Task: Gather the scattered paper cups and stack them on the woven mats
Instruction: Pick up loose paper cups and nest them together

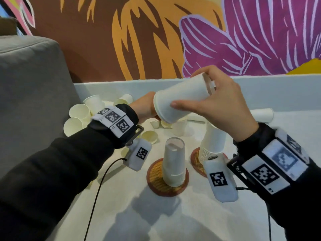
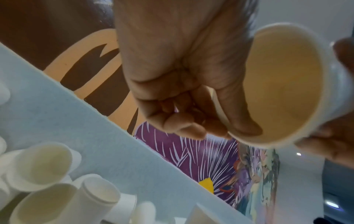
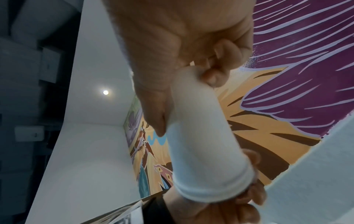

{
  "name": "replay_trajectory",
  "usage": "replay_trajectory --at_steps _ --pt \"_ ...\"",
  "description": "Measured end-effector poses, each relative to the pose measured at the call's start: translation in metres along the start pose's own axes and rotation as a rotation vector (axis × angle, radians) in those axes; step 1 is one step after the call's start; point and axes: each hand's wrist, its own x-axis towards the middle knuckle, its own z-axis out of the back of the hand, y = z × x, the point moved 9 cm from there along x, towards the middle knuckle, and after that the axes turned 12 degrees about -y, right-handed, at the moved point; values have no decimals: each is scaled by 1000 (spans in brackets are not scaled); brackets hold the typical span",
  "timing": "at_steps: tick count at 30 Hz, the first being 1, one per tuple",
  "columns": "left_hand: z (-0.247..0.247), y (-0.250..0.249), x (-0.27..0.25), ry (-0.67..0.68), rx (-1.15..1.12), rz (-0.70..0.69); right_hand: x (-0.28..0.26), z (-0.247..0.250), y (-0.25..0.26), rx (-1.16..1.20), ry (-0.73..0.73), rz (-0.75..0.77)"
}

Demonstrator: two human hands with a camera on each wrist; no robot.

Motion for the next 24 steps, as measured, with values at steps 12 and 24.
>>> replay_trajectory --at_steps 12,24 --pt "4 80 -8 69 518 -45 -66 -102 -81 -289 463 -180" --pt "-7 183 -26 212 991 158 -59 -158 -101 -394 445 -98"
